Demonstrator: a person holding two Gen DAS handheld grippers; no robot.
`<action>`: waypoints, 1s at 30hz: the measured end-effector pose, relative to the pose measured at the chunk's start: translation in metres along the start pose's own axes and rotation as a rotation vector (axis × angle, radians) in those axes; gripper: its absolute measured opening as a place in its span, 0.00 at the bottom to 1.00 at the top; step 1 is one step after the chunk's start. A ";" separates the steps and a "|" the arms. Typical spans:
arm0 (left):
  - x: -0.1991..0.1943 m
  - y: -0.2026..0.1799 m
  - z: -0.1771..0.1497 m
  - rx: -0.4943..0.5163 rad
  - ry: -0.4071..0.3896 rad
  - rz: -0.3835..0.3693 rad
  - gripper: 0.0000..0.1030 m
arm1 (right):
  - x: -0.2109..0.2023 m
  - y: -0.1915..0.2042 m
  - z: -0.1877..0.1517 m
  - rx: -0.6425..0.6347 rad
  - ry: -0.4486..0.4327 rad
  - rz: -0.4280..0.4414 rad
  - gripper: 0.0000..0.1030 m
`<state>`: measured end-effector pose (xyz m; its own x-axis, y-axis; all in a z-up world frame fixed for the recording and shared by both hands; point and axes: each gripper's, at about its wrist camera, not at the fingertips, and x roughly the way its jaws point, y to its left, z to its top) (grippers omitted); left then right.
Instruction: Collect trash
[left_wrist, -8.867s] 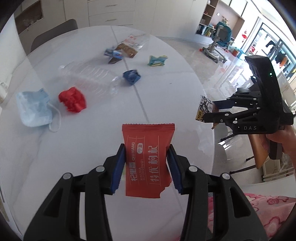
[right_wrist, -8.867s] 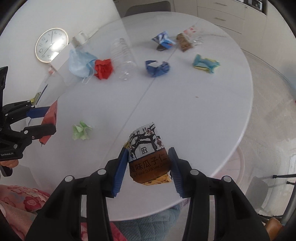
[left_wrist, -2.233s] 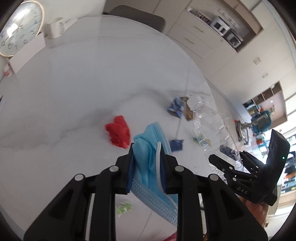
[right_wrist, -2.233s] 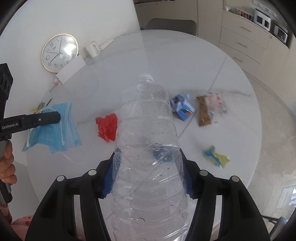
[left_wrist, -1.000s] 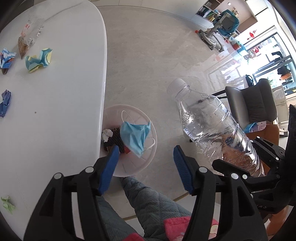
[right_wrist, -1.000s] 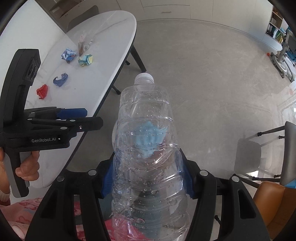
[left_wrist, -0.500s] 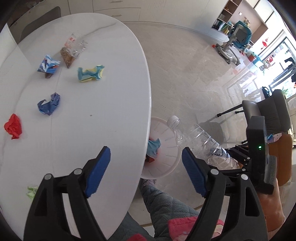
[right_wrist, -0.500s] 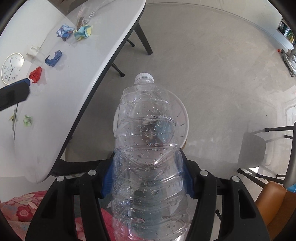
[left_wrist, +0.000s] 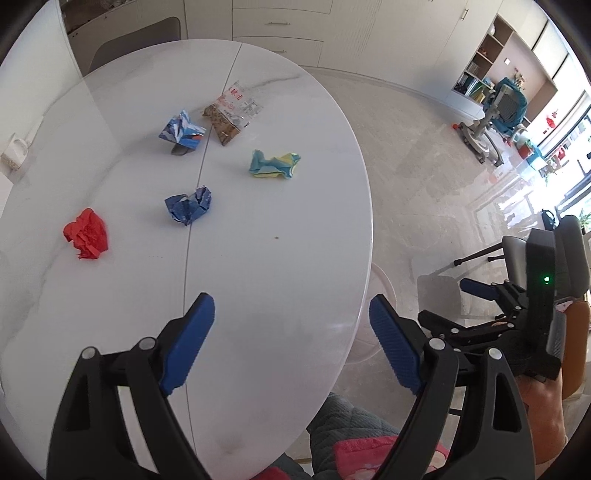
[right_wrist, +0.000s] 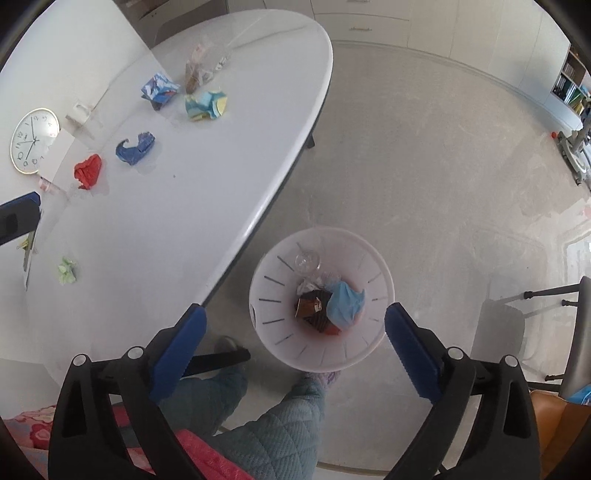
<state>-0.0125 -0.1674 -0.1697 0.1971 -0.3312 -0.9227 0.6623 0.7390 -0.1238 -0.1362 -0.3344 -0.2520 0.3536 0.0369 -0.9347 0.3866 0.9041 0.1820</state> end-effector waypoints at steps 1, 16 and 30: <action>-0.003 0.005 0.000 -0.003 -0.009 0.003 0.80 | -0.008 0.004 0.003 -0.005 -0.019 -0.006 0.97; -0.065 0.136 -0.018 -0.214 -0.161 0.145 0.89 | -0.097 0.093 0.055 -0.115 -0.255 0.064 0.98; -0.055 0.214 -0.019 -0.335 -0.160 0.215 0.92 | -0.072 0.169 0.088 -0.205 -0.250 0.082 0.98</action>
<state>0.1046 0.0205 -0.1523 0.4319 -0.2157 -0.8757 0.3273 0.9423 -0.0707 -0.0214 -0.2212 -0.1271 0.5845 0.0308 -0.8108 0.1777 0.9701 0.1650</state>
